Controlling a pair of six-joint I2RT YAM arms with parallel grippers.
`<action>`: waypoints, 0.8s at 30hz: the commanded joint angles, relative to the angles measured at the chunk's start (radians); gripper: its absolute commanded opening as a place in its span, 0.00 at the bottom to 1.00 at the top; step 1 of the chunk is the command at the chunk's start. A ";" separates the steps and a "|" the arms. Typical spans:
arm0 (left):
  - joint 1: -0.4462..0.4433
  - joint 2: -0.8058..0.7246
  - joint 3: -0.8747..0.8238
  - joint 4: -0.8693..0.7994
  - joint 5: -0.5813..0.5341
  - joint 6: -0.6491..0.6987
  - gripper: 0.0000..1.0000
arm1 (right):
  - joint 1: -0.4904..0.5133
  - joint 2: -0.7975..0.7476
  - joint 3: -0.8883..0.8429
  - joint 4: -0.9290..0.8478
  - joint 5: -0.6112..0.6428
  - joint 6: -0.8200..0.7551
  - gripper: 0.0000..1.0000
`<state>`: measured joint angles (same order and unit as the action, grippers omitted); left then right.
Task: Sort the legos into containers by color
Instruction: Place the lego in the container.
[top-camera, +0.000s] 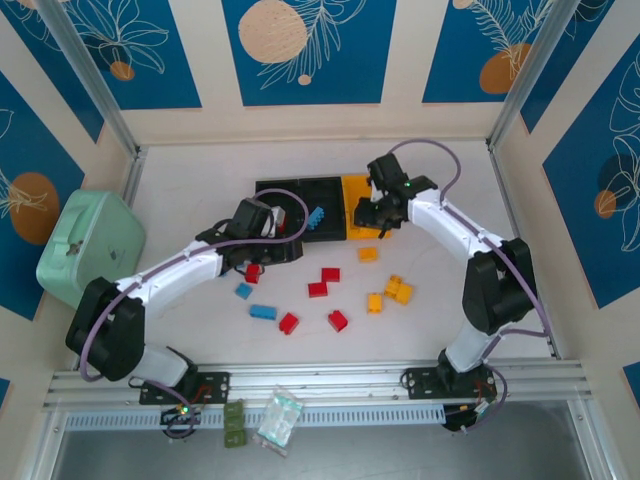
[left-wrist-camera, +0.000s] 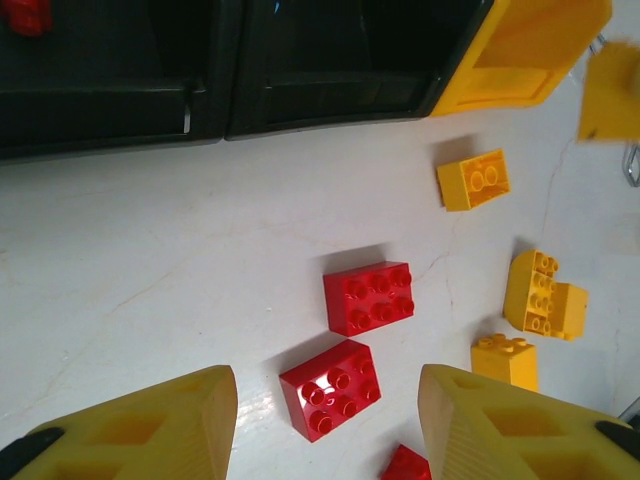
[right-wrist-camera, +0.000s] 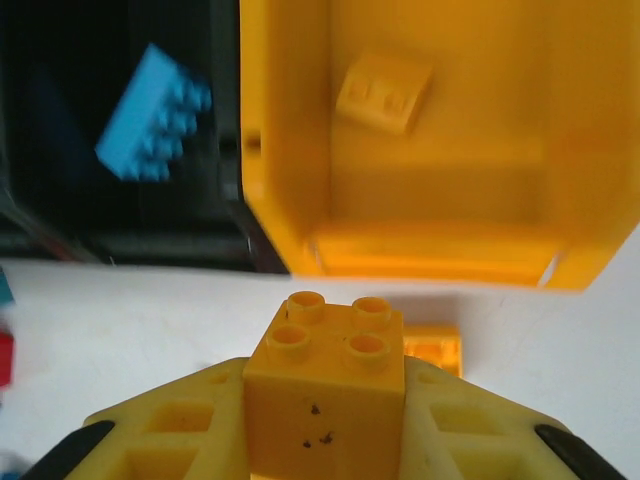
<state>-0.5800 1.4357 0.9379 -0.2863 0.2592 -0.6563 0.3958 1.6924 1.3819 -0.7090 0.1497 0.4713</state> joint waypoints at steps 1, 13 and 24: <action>-0.015 -0.028 -0.016 0.023 0.020 -0.020 0.51 | -0.038 0.080 0.102 -0.042 -0.022 0.001 0.32; -0.024 -0.060 -0.053 0.016 0.001 -0.034 0.51 | -0.095 0.449 0.515 -0.163 -0.004 0.028 0.34; -0.026 -0.057 -0.067 0.008 -0.015 -0.035 0.51 | -0.096 0.540 0.631 -0.216 -0.016 0.050 0.47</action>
<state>-0.5941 1.3888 0.8867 -0.2729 0.2546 -0.6815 0.3004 2.2169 1.9789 -0.8814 0.1497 0.5129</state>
